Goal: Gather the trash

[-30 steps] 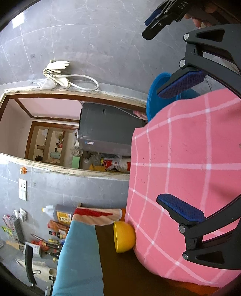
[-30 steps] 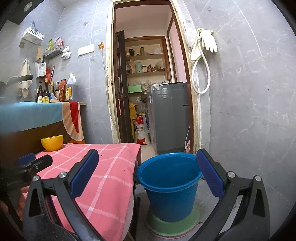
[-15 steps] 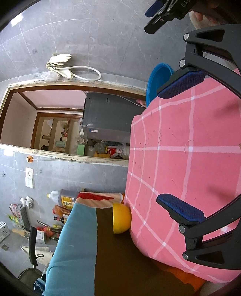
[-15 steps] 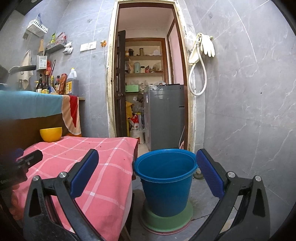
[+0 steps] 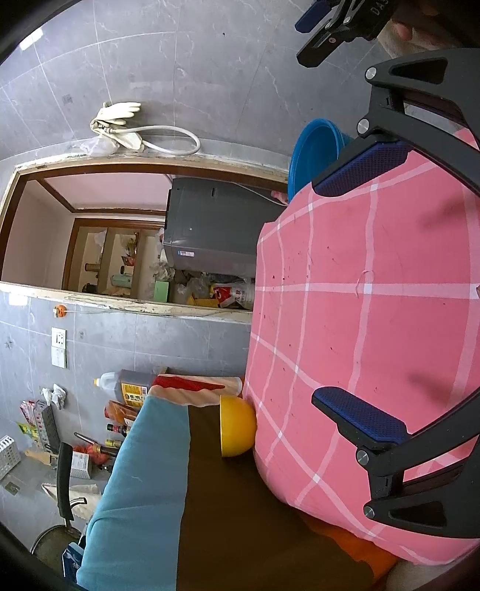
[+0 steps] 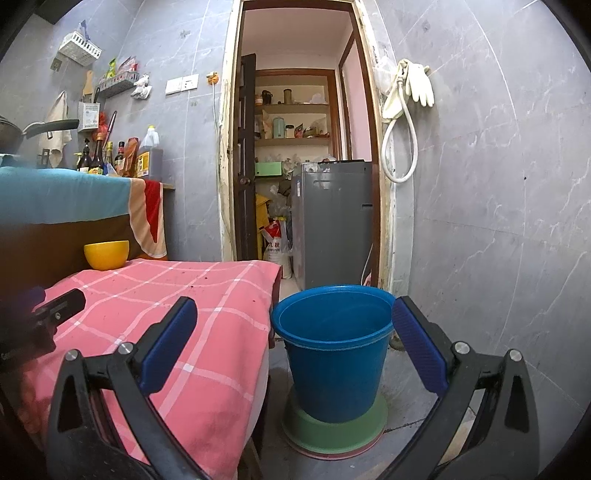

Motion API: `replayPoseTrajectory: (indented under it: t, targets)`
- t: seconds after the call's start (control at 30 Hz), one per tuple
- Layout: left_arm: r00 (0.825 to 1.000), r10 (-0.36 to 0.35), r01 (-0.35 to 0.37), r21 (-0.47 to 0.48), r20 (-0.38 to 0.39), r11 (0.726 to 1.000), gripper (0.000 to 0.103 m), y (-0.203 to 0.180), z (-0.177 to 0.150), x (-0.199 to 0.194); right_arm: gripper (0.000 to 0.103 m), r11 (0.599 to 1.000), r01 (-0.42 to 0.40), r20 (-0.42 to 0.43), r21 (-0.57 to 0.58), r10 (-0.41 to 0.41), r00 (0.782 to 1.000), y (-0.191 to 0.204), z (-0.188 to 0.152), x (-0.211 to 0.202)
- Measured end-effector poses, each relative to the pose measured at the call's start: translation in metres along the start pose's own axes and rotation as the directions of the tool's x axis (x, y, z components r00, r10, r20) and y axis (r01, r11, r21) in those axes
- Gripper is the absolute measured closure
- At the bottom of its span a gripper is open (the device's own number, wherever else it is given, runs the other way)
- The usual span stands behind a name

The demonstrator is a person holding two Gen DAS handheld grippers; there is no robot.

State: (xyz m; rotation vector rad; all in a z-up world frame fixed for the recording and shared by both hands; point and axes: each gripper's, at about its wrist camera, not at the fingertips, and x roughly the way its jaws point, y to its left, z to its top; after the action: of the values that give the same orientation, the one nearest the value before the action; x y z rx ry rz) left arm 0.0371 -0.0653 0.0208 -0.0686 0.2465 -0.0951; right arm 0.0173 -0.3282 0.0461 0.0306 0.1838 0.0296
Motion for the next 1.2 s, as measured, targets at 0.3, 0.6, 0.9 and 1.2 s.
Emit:
replayPoseTrajectory:
  t: [0.3, 0.6, 0.9, 1.2]
  targets:
    - [1.000, -0.001, 0.001, 0.006, 0.001, 1.000, 0.002, 0.000, -0.002, -0.001, 0.000, 1.000, -0.001, -0.005, 0.003, 0.001, 1.000, 0.001, -0.002, 0.000]
    - [1.000, 0.000, 0.000, 0.007, 0.002, 1.000, 0.002, 0.002, -0.003, -0.001, 0.000, 1.000, -0.002, -0.010, 0.004, 0.002, 1.000, 0.002, -0.004, 0.000]
    - [1.000, 0.006, -0.006, 0.007, -0.002, 1.000, 0.002, 0.002, -0.007, -0.002, 0.000, 1.000, -0.004, -0.019, 0.015, 0.004, 1.000, 0.006, -0.007, -0.001]
    - [1.000, 0.008, -0.008, 0.005, -0.004, 1.000, 0.002, 0.002, -0.007, -0.002, 0.000, 1.000, -0.007, -0.024, 0.014, 0.007, 1.000, 0.010, -0.009, -0.001]
